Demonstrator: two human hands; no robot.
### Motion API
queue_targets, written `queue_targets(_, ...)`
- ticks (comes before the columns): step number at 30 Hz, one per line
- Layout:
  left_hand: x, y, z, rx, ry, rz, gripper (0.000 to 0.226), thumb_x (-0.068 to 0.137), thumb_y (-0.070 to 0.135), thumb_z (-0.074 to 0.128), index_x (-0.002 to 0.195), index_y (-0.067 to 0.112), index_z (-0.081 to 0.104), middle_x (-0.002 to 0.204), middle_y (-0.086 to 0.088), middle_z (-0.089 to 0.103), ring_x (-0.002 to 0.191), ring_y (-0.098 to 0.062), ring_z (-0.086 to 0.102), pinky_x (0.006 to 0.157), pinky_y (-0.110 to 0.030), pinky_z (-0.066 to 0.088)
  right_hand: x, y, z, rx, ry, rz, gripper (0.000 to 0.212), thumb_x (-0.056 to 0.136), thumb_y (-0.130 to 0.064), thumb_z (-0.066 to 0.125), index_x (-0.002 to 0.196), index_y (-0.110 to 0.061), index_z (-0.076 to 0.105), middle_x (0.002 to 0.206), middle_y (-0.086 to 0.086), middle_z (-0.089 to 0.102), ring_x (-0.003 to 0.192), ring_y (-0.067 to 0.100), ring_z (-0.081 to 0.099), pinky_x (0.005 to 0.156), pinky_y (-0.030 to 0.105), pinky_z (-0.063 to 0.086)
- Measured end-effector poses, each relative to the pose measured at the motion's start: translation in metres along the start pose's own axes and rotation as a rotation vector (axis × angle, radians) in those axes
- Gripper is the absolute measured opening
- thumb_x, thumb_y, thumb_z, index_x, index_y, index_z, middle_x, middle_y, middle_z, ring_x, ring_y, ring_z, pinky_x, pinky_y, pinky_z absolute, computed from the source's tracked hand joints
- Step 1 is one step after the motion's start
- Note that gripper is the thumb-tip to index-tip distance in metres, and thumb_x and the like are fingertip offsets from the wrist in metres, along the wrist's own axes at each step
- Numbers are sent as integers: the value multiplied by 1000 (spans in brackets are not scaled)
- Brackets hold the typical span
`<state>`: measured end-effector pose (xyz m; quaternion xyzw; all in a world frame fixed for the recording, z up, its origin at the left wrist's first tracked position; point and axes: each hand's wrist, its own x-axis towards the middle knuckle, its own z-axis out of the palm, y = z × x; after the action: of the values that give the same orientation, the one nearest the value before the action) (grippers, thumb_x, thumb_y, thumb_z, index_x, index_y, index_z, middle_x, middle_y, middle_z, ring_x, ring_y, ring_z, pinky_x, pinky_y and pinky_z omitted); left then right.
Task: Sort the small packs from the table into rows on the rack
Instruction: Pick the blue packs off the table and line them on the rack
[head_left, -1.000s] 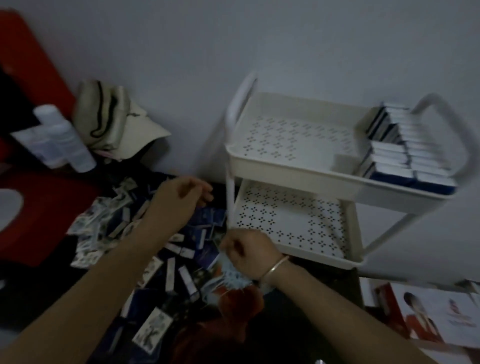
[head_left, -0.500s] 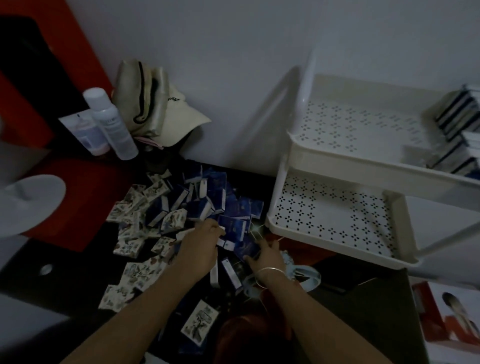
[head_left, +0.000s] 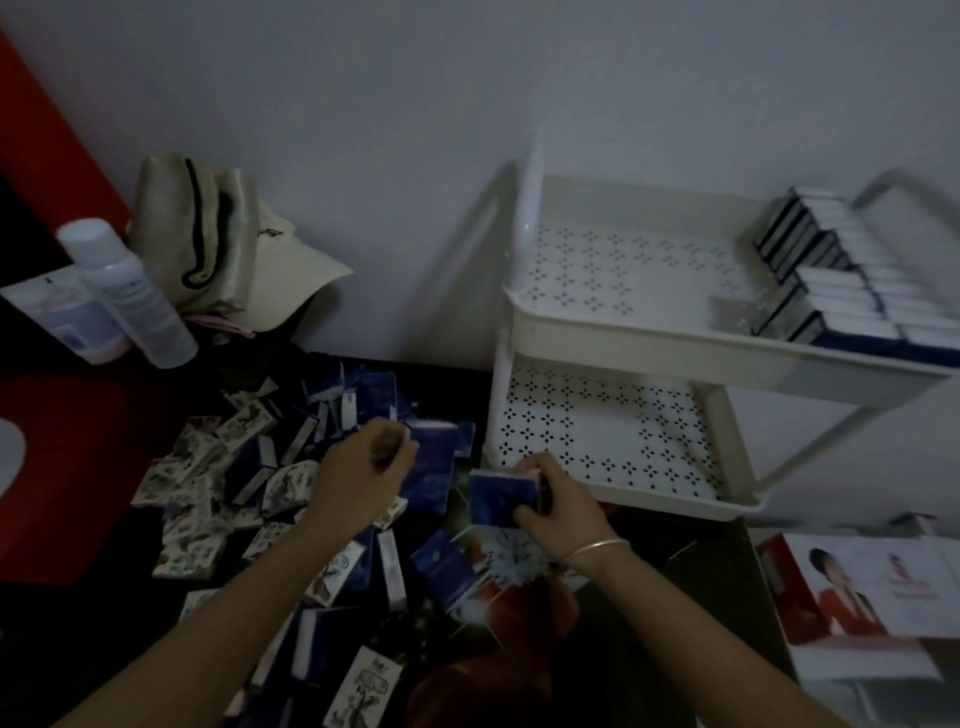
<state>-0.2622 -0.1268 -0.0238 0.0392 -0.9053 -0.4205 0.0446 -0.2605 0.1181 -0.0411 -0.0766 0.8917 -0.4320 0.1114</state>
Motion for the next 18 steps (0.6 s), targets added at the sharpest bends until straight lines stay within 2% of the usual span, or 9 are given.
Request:
queue_targets(2,5,27,-11,-315,0,-82,10,98,24,50,90,27,54,72,-2,61,64,-18,59,59,-30,54,-7,-29,-30,-21,74,-146,38,78,-12,62,111,-28,53,98,-8,63,83,9,59,73,24,48)
queue_targets(4,8,55,-19,-508,4,-71,15,101,20,45,89,25,54,67,7,62,61,-12,63,54,-33,58,-17,-59,-60,-61,151,-250,48,80,-17,63,124,-32,49,99,-11,63,81,6,60,72,24,50)
queue_targets(5,8,67,-23,-562,-1,-62,17,101,20,43,91,23,56,71,8,65,63,-10,66,52,-35,59,-22,-74,-75,-57,160,-299,54,82,-19,64,130,-34,44,97,-11,63,78,5,61,69,24,51)
queue_targets(7,6,90,-25,-626,-22,-46,18,102,22,41,96,20,58,82,2,67,67,-13,69,46,-34,57,-34,-101,-105,-14,164,-374,60,83,-18,64,135,-33,36,93,-10,62,75,8,65,65,27,54)
queue_targets(10,1,121,-23,-663,-56,-6,21,102,22,40,104,14,59,84,-5,66,64,-17,69,41,-32,55,-44,-128,-151,55,224,-417,59,84,-14,65,133,-29,35,92,-3,62,71,16,68,60,33,57)
queue_targets(14,-1,164,-13,-760,-72,22,19,100,22,43,98,19,62,81,-2,68,61,-15,68,40,-30,54,-46,-136,-218,81,361,-426,54,87,-7,62,132,-23,38,89,4,64,67,18,69,53,23,52)
queue_targets(18,9,208,-3,-836,-139,0,23,101,27,42,110,19,62,94,-2,72,73,-18,72,53,-36,60,-35,-123,-285,-11,474,-333,58,86,-5,58,133,-32,37,95,2,62,76,18,70,67,30,59)
